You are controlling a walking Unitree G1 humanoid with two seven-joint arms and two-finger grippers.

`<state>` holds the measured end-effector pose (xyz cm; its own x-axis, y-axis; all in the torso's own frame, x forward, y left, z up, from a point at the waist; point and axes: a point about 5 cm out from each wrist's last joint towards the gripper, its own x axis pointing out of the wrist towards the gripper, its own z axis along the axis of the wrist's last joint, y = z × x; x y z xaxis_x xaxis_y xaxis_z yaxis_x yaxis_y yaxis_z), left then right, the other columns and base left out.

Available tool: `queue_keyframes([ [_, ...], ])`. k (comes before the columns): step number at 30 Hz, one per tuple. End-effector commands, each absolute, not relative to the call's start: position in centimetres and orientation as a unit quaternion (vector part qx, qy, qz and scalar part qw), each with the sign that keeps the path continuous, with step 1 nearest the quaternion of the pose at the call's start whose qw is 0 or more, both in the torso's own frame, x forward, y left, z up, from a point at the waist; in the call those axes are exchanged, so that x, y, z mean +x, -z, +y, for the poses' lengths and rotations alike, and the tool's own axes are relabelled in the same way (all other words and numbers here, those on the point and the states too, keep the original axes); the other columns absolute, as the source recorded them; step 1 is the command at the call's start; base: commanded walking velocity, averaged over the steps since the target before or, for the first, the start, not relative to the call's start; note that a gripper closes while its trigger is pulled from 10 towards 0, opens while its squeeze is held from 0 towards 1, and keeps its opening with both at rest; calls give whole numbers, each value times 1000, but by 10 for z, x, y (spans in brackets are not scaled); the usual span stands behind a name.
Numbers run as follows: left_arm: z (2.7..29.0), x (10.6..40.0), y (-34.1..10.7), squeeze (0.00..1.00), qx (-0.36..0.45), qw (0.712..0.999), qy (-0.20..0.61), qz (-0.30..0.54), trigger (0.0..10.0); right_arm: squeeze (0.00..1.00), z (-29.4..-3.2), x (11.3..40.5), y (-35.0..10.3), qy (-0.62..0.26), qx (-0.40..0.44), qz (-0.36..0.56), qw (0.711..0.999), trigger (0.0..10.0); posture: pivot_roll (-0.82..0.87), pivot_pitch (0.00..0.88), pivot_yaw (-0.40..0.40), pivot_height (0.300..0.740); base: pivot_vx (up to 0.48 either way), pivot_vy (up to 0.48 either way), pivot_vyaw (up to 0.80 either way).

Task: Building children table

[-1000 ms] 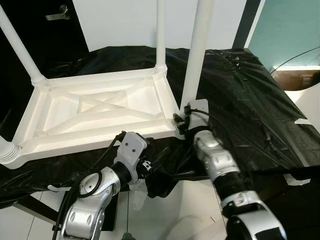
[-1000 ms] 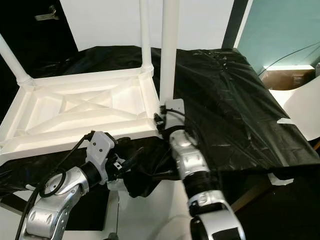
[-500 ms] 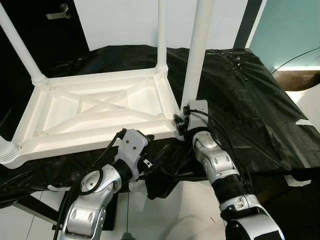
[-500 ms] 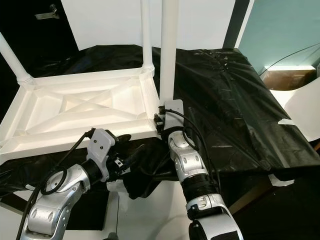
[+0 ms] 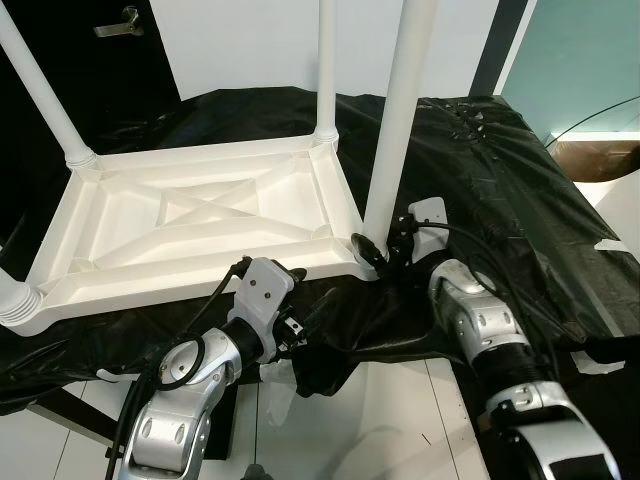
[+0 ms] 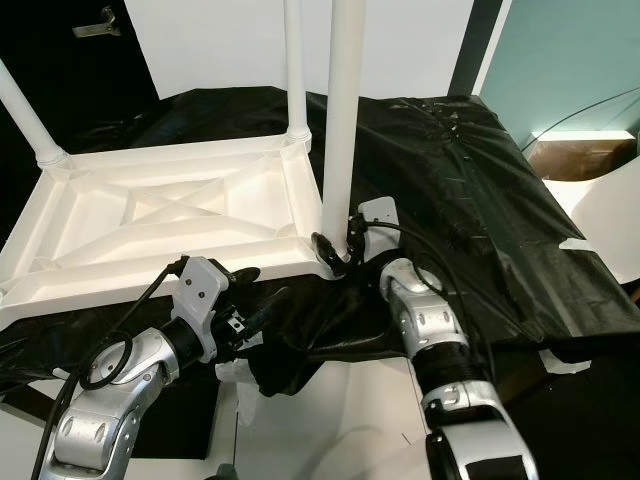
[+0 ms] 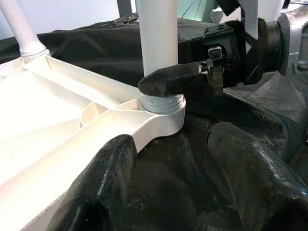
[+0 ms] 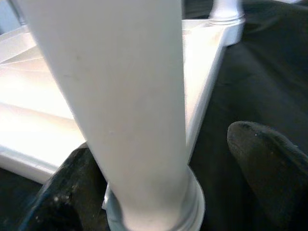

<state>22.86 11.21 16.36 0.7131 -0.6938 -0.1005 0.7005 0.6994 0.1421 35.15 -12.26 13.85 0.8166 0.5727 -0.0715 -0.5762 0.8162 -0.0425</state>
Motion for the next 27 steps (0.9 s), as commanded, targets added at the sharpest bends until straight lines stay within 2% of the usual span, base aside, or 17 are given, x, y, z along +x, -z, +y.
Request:
queue_keyframes([
  [1, 117, 233, -162, 0, 94, 936, 338, 21, 10000, 0, -118, 355, -139, -347, -48, 30, 936, 10000, 91, 0, -14, 740, 0, 0, 0],
  [7, 119, 235, -164, 0, 97, 936, 337, 18, 10000, 0, -108, 363, -142, -391, -89, 35, 915, 10000, 103, 0, -11, 740, 0, 0, 0],
  [10, 122, 235, -166, 0, 100, 938, 330, 17, 10000, 0, -99, 365, -143, -433, -120, 49, 892, 10000, 123, 0, -15, 740, 0, 0, 0],
  [11, 122, 234, -166, 0, 101, 939, 328, 17, 10000, 0, -97, 366, -142, -446, -128, 55, 884, 8039, 128, 0, -17, 740, 0, 0, 0],
  [12, 122, 234, -166, 0, 101, 939, 328, 17, 10000, 0, -97, 366, -142, -446, -128, 55, 884, 8039, 128, 0, -17, 740, 0, 0, 0],
  [13, 123, 234, -166, 0, 101, 940, 326, 17, 10000, 0, -96, 366, -141, -454, -134, 58, 879, 3373, 135, 0, -21, 740, 0, 0, 0],
  [14, 124, 233, -167, 0, 101, 941, 323, 16, 10000, 0, -96, 366, -141, -459, -137, 58, 876, 0, 140, 0, -23, 740, 0, 0, 0],
  [20, 126, 230, -166, 0, 101, 944, 313, 18, 10000, 0, -101, 367, -132, -450, -139, 83, 878, 0, 151, 0, -31, 740, 0, 0, 0],
  [22, 126, 228, -165, 0, 100, 945, 312, 19, 10000, 0, -105, 368, -127, -418, -124, 95, 895, 0, 159, 0, -37, 740, 0, 0, 0],
  [25, 125, 227, -165, 0, 99, 945, 311, 20, 10000, 0, -107, 368, -124, -397, -113, 101, 905, 0, 163, 0, -40, 740, 0, 0, 0],
  [27, 125, 225, -164, 0, 97, 945, 312, 22, 10000, 0, -108, 368, -120, -351, -91, 114, 925, 0, 155, 0, -39, 740, 0, 0, 0],
])
